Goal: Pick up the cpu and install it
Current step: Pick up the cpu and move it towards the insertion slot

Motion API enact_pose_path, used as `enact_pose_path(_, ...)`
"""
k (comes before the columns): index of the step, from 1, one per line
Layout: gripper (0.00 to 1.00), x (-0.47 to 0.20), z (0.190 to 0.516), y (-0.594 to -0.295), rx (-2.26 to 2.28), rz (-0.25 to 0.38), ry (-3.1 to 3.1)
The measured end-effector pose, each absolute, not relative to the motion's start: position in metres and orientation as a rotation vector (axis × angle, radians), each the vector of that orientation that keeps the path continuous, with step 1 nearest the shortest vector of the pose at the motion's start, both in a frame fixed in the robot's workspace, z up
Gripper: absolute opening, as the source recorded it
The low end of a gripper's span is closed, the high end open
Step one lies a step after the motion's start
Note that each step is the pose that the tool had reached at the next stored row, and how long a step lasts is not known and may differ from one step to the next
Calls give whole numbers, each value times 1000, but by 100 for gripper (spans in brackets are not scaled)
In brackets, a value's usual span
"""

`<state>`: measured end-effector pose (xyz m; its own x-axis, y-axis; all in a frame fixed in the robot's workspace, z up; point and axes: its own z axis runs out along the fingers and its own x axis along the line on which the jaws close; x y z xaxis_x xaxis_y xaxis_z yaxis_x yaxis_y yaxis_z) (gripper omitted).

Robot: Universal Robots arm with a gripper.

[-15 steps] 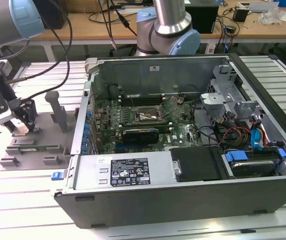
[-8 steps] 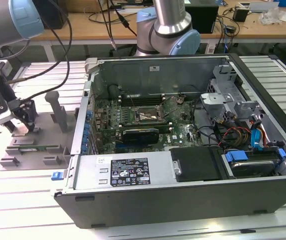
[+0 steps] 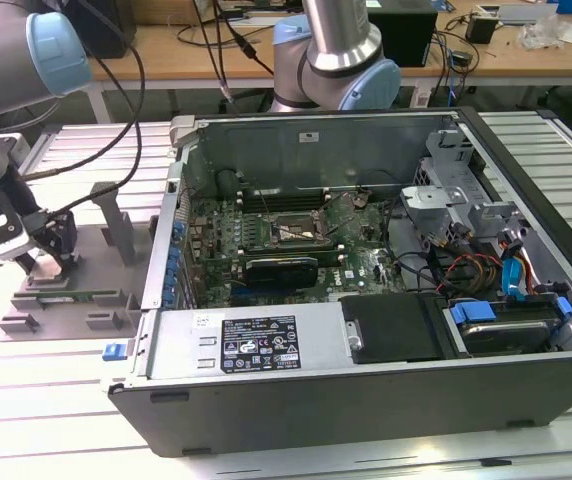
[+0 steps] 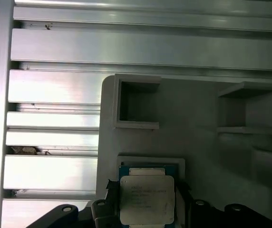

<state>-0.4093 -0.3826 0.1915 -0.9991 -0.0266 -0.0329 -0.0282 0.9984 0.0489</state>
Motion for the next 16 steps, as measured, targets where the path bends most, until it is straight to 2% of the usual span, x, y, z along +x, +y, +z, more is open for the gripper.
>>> enact_pose_path(16, 55, -408, 184, -382, -42, 77, 3110)
